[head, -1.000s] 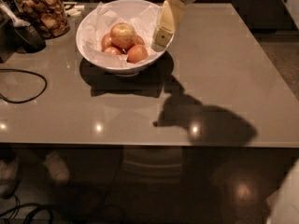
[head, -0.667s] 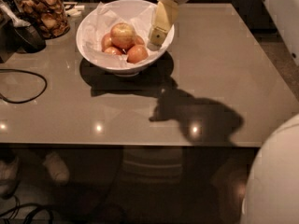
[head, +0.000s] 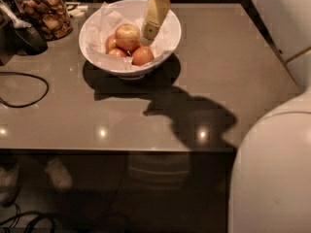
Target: Pick apple from white bowl
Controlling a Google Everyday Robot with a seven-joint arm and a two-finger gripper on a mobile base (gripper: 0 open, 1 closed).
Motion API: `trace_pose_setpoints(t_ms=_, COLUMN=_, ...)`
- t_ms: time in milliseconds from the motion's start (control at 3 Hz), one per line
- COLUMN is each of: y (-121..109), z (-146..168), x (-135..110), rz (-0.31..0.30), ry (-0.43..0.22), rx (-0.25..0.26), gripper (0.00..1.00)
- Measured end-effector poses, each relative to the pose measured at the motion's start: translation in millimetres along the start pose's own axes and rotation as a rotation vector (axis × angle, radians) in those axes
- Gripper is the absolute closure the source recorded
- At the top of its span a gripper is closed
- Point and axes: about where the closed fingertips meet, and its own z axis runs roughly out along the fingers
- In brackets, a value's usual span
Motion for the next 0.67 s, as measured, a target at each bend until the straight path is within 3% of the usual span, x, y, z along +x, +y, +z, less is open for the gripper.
trace_pose_setpoints(t_ms=667, y=-20.9, z=25.0, x=-17.9, rz=-0.024, ry=-0.004, rx=-0.021, gripper=0.0)
